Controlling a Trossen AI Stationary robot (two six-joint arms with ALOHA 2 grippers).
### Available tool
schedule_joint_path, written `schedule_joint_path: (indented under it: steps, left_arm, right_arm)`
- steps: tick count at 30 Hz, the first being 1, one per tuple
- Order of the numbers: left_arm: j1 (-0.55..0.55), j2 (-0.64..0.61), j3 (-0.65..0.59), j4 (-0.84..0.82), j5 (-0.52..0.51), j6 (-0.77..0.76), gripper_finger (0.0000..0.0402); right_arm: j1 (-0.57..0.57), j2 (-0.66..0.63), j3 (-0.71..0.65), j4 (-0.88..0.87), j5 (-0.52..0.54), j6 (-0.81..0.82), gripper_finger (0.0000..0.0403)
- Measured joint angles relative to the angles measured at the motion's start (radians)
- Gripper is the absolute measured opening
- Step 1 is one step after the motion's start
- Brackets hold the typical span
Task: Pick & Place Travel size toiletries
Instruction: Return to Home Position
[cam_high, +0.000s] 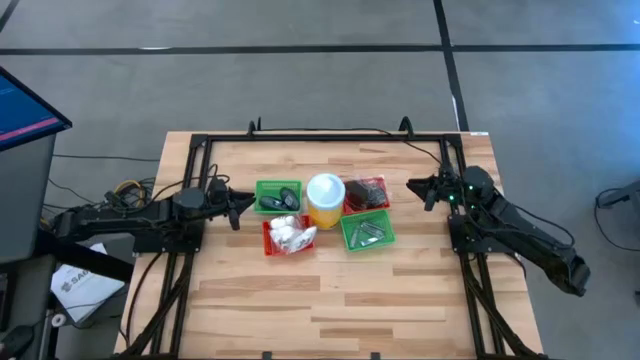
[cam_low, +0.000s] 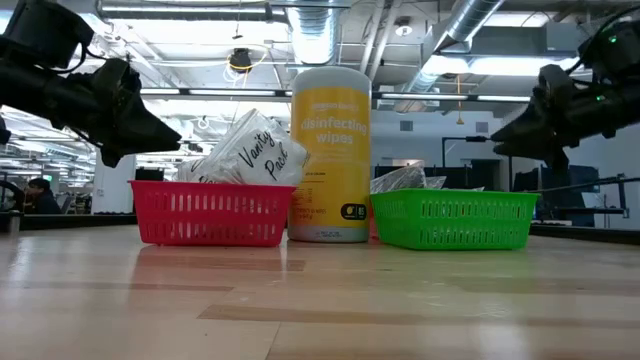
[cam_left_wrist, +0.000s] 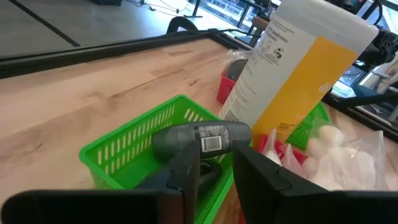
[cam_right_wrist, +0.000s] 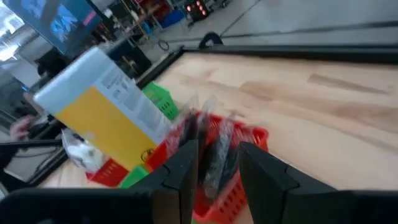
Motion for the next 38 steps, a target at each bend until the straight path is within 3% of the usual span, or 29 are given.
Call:
schedule_joint_path:
  steps: [14, 16, 23, 29, 32, 38]
  left_arm:
    - [0.0, 0.008, -0.001, 0.02, -0.004, 0.007, 0.0087]
    - [0.0, 0.008, -0.001, 0.029, -0.003, 0.054, 0.0087]
    - [0.0, 0.008, -0.001, 0.112, -0.003, 0.142, 0.0087]
    - [0.0, 0.008, -0.001, 0.203, -0.003, 0.145, 0.0087]
    - [0.0, 0.008, -0.001, 0.207, -0.002, 0.162, 0.0087]
    - [0.0, 0.008, -0.001, 0.225, 0.005, 0.189, 0.0087]
  right_arm:
    - [0.123, 0.01, -0.003, 0.0, 0.003, -0.053, 0.0107]
    - [0.146, 0.01, -0.003, 0.003, 0.006, -0.134, 0.0107]
    - [0.229, 0.009, -0.005, 0.146, 0.094, -0.316, 0.0107]
    - [0.334, 0.009, -0.01, 0.209, 0.106, -0.343, 0.0107]
    - [0.394, 0.009, -0.07, 0.349, 0.14, -0.347, 0.0108]
    - [0.466, 0.007, -0.072, 0.327, 0.159, -0.37, 0.0108]
